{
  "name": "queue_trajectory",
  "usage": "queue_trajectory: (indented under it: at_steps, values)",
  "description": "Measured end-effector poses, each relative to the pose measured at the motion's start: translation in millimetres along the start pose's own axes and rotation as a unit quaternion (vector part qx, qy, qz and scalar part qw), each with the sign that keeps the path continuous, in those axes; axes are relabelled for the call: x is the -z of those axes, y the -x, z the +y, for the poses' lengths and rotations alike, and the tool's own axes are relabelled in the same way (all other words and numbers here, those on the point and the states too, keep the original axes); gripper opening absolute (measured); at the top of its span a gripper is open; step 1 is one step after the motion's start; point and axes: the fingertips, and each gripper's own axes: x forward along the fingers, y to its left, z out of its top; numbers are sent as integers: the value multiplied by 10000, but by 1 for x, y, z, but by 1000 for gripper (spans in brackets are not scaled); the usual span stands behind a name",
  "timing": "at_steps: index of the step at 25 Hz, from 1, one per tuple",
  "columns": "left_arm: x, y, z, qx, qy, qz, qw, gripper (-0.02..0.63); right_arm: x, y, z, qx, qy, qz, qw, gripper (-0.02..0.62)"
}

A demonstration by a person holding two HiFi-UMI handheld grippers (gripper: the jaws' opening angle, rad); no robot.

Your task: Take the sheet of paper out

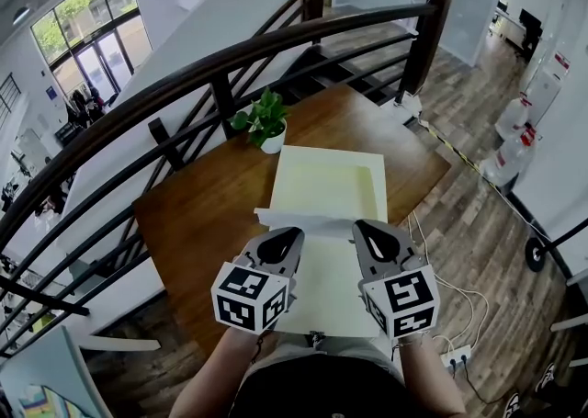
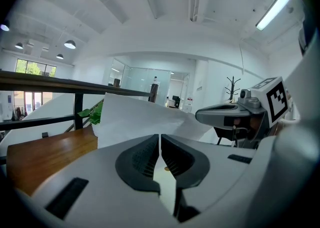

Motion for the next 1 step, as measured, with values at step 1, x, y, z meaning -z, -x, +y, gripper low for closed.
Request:
queue_trajectory:
  at_steps: [1]
  values:
    - [0,0,-1,5,-2,6,10000,26,-1,0,1,-15,12,0,10000,25]
